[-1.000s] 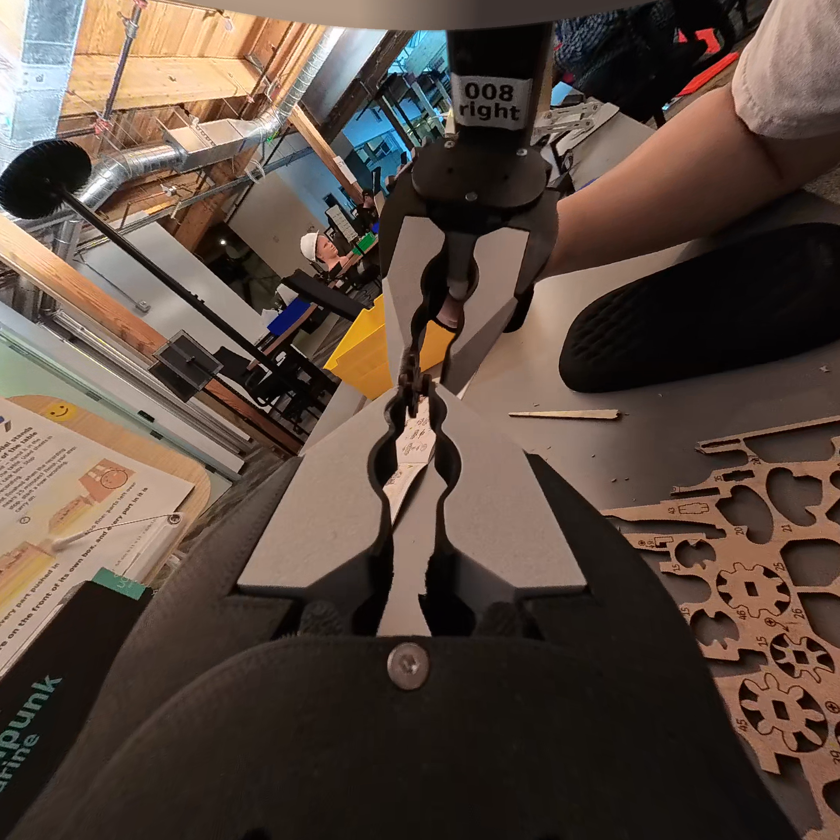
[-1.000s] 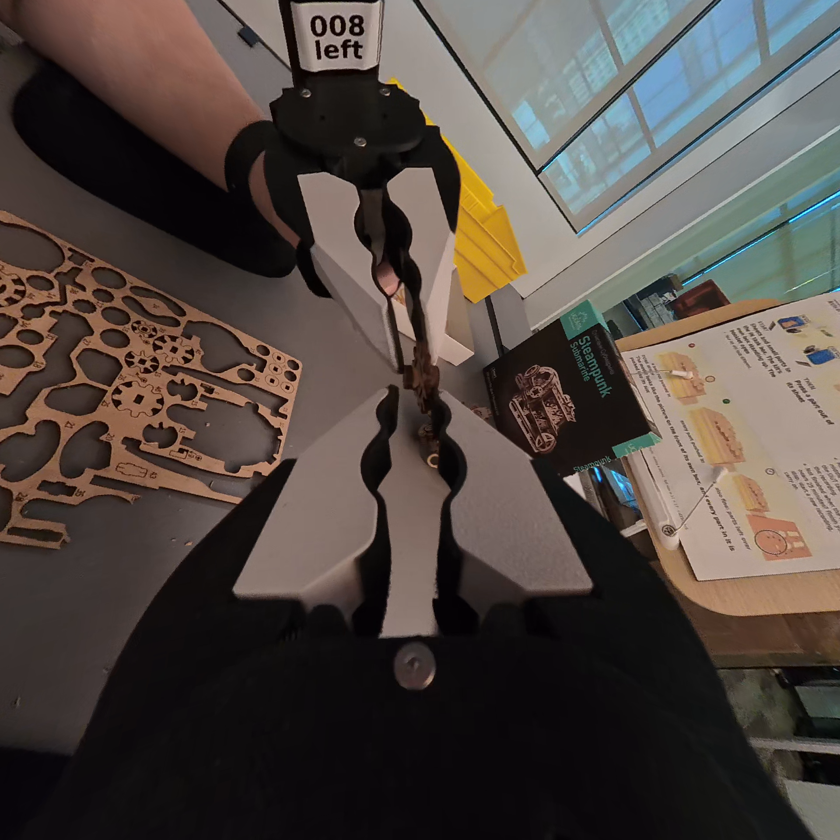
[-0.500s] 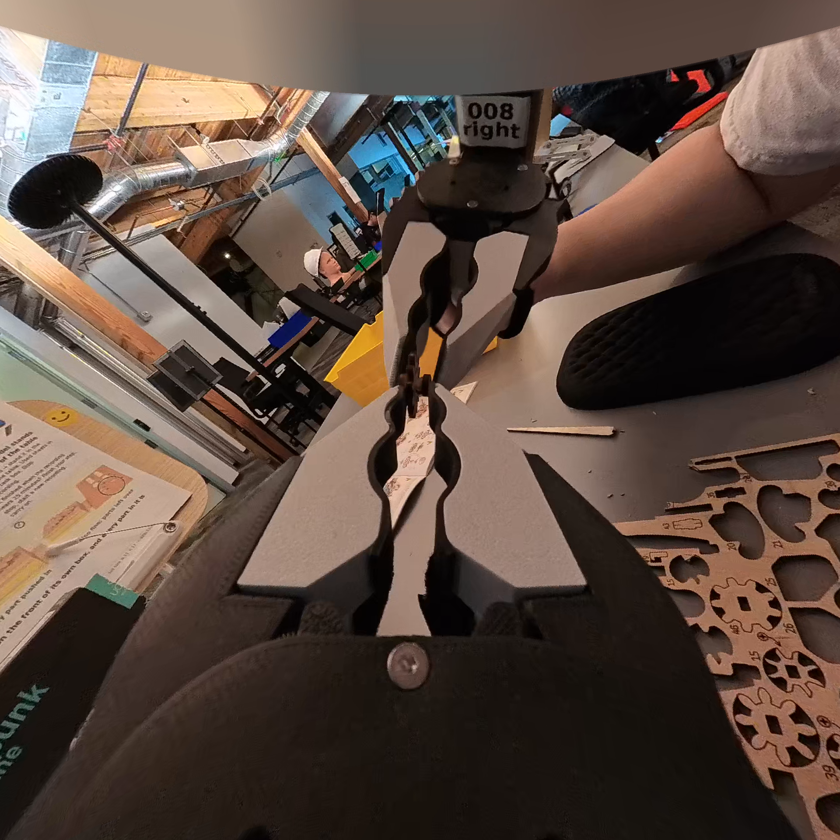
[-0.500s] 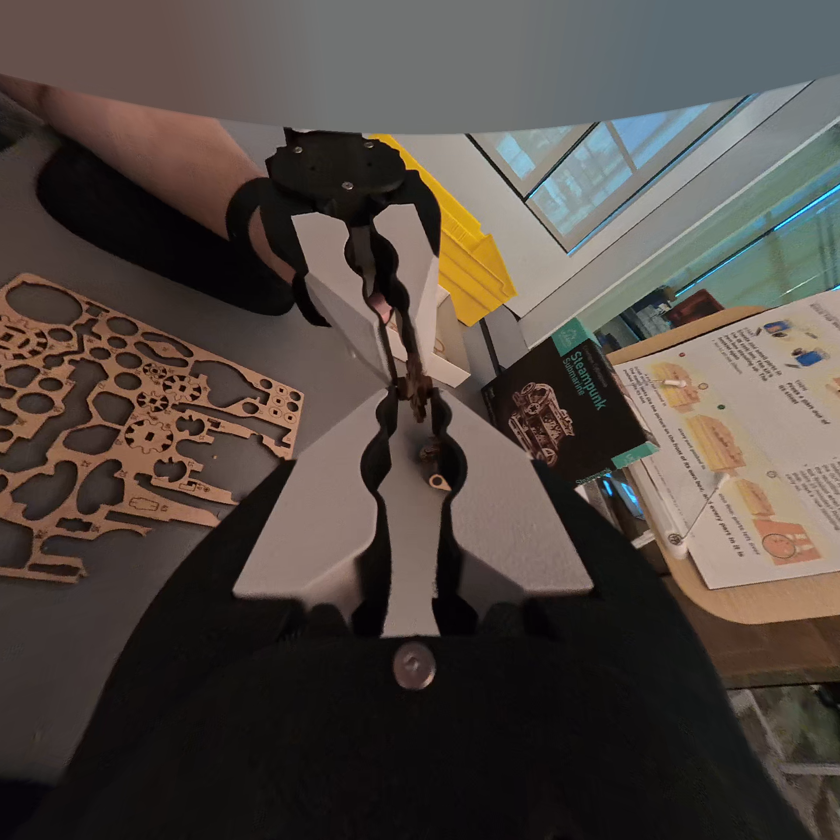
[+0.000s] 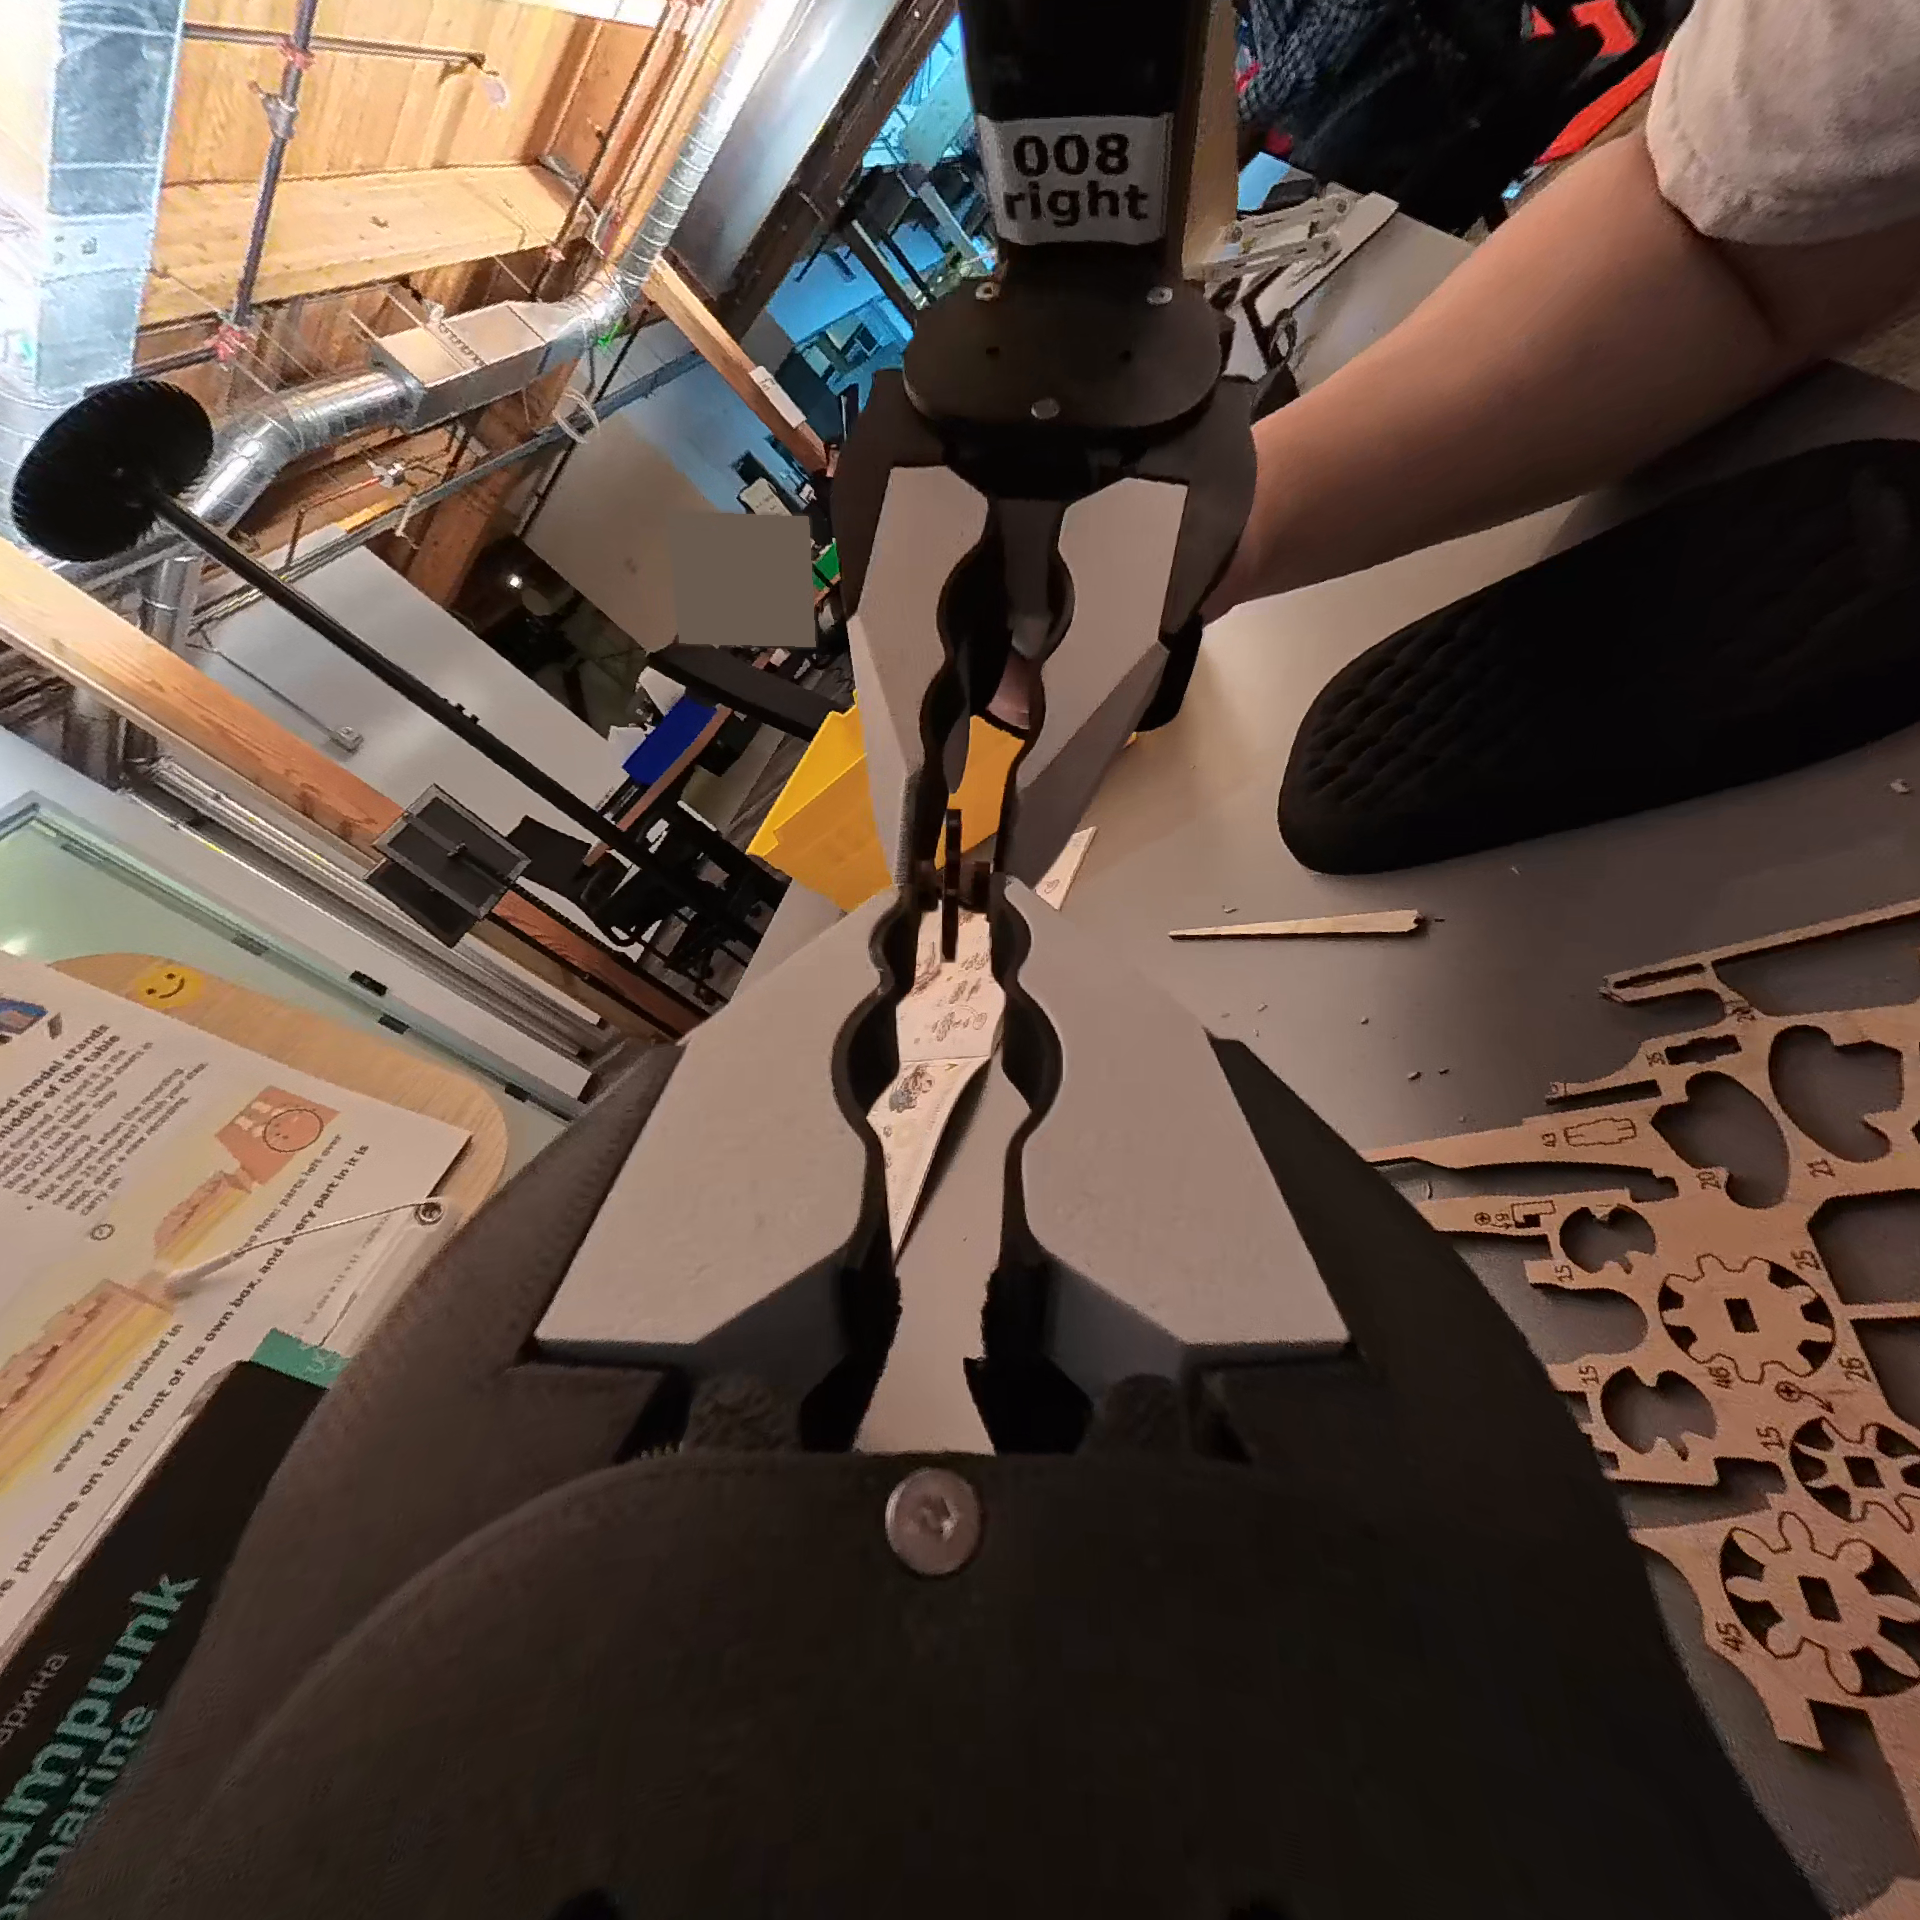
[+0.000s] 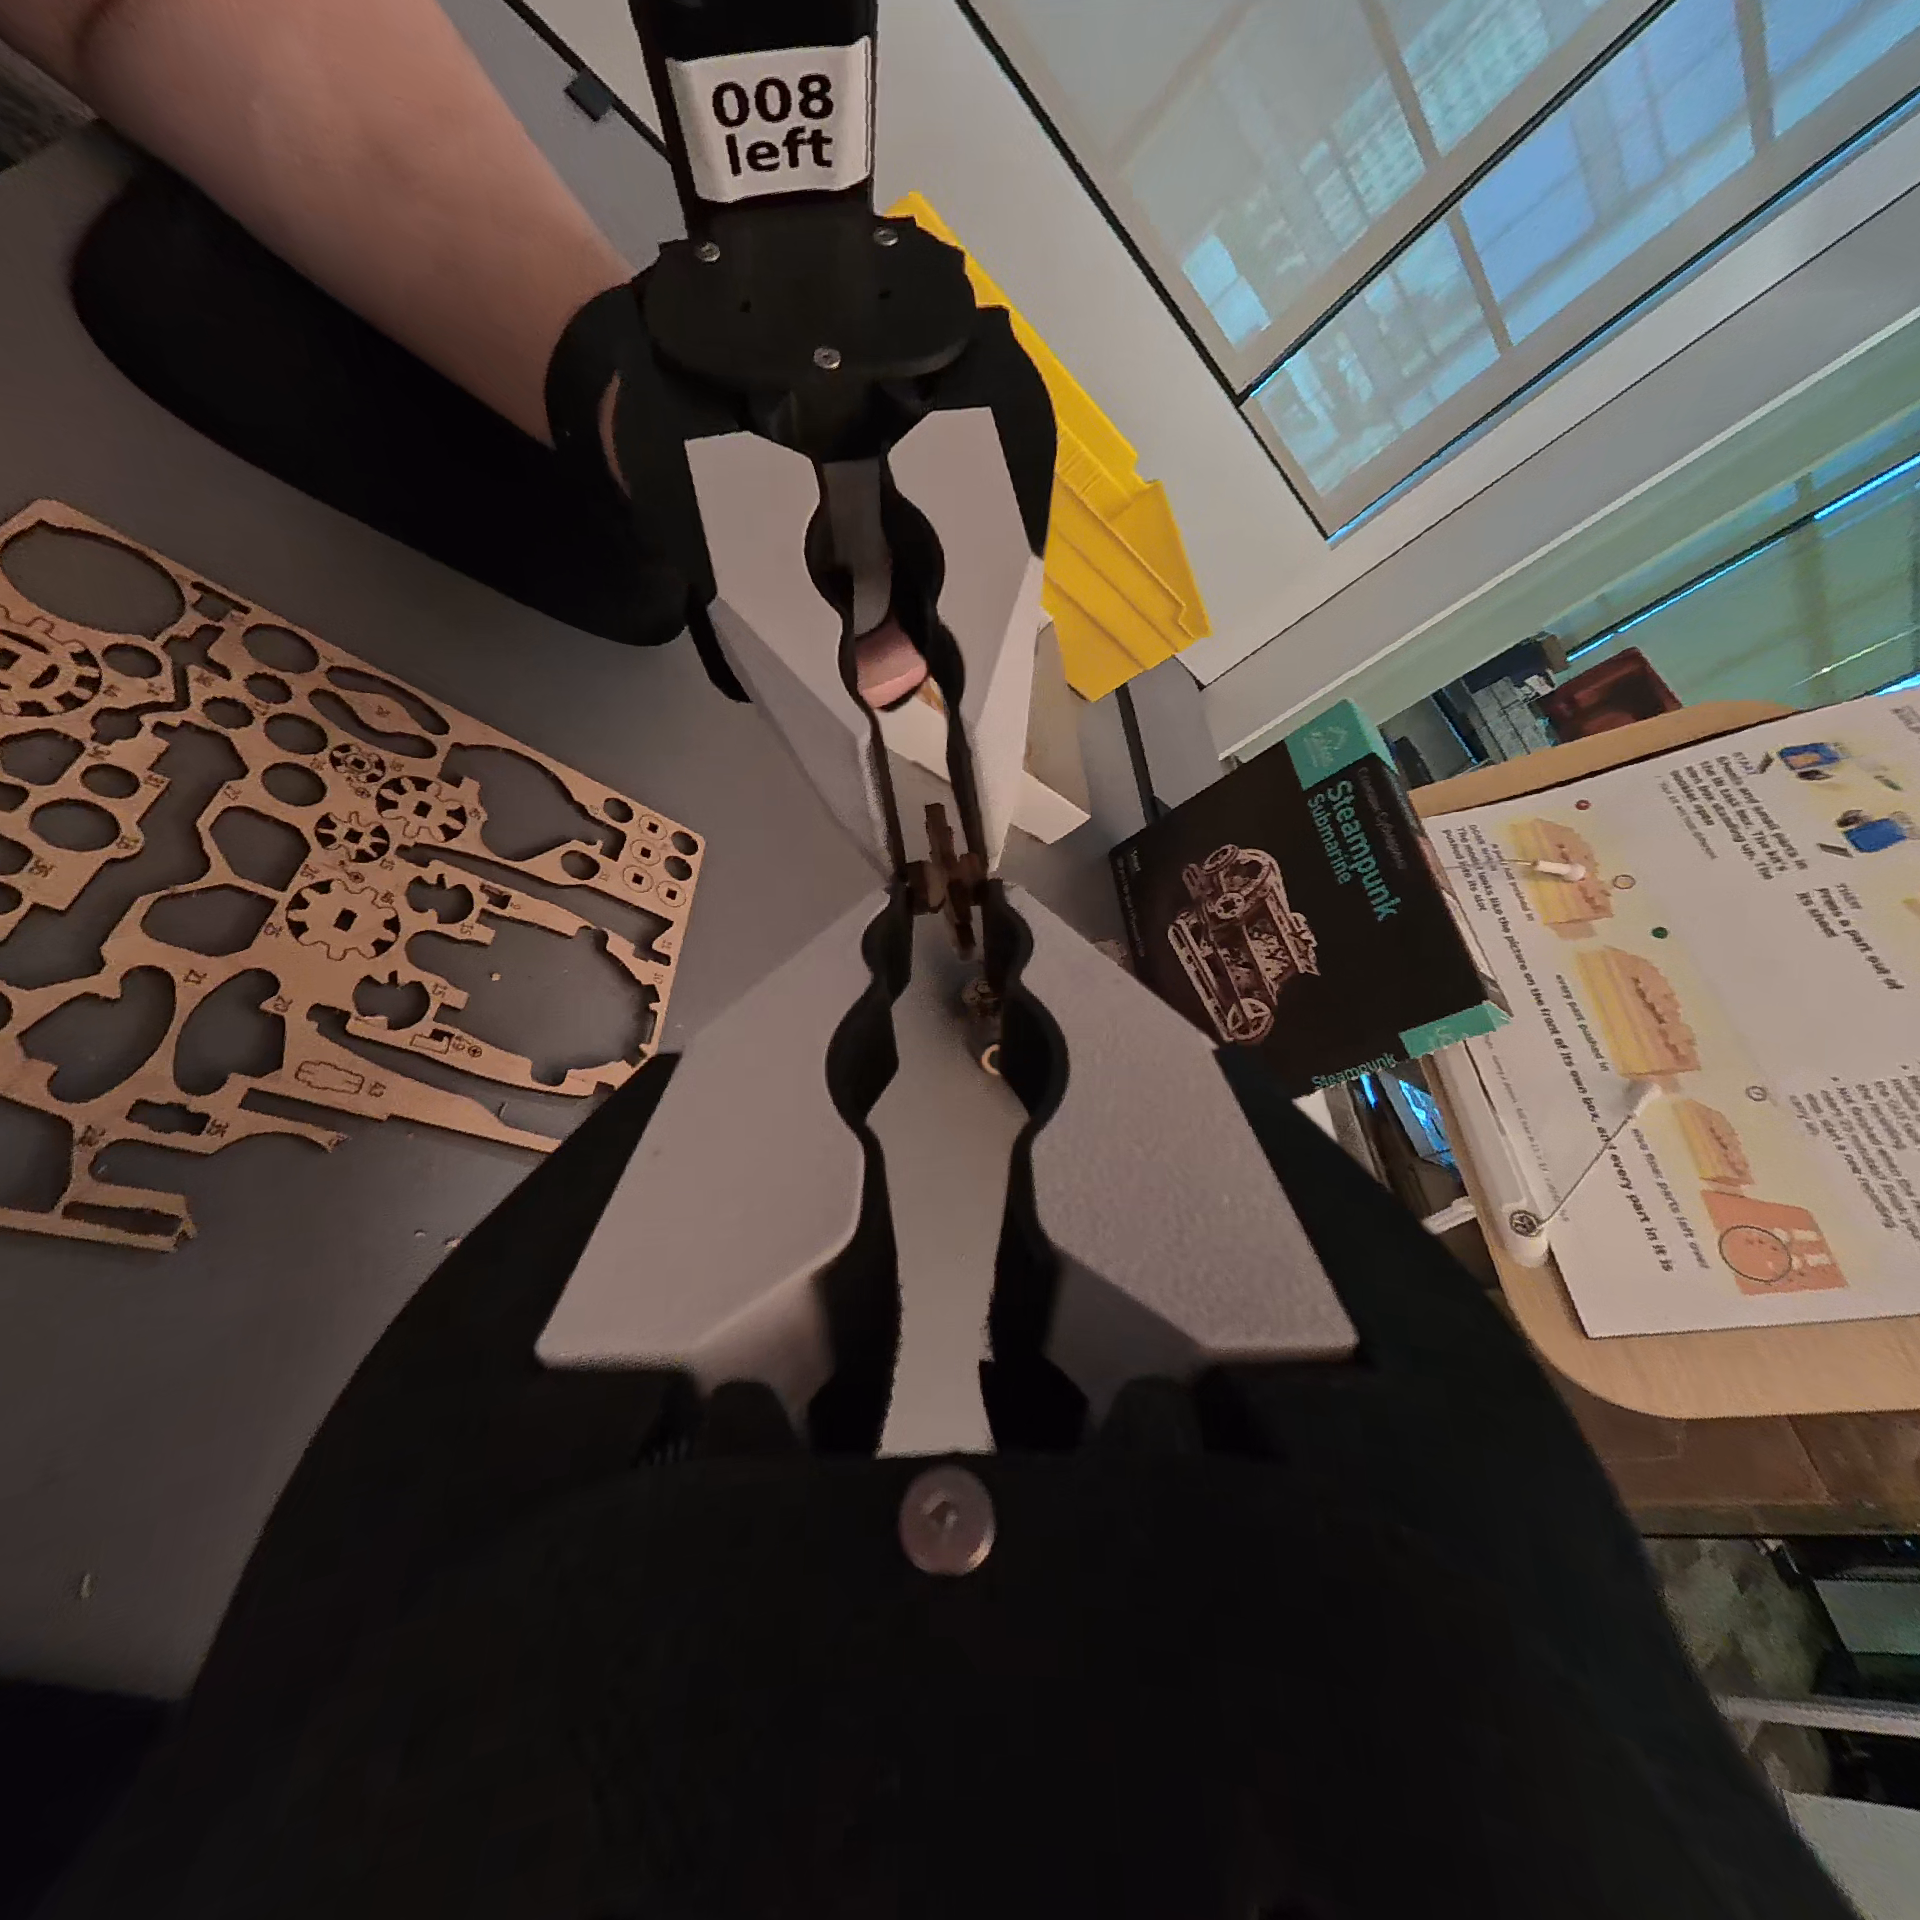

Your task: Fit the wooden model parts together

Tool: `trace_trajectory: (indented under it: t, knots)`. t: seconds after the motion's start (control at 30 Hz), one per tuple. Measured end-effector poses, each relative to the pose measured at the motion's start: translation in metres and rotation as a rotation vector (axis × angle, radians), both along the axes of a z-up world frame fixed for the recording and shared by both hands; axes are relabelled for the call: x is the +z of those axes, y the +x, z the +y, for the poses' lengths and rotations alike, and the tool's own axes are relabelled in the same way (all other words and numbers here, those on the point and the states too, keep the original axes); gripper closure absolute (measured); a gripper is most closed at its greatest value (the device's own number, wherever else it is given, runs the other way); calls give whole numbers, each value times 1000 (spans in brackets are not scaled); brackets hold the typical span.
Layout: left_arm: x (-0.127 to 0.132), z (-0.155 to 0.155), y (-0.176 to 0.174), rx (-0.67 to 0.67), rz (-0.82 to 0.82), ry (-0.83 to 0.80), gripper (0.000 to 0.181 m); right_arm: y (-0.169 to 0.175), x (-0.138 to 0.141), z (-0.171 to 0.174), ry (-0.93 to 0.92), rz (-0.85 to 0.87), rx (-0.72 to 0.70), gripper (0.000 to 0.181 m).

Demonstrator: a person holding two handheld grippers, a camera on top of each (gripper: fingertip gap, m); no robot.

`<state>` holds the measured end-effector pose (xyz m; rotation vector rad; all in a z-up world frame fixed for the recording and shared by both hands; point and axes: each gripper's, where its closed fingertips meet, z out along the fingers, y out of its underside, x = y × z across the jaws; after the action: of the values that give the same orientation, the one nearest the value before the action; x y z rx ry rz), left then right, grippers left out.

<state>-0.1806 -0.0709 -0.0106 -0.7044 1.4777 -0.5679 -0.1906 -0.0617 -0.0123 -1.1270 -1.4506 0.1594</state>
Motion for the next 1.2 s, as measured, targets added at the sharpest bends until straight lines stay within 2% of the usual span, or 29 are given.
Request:
trace_trajectory:
  t: [0.2,0.47,0.57,0.7,0.97,1.2]
  knots:
    - [-4,1,0,4,16,-9,170,0,-5,2,-56,-6,-17,170]
    - [-4,6,-2,5,15,-101,170,-1,-5,7,-87,25,-61,171]
    - [-2,4,-2,-23,18,-150,171,-1,-5,4,-168,51,0,169]
    - [1,5,-2,-43,21,-259,170,0,2,4,-88,93,21,166]
    - [3,0,-1,-56,13,-249,171,-1,5,-2,-20,86,37,168]
    - [7,2,-2,-26,-22,-227,171,-1,8,1,64,57,-40,170]
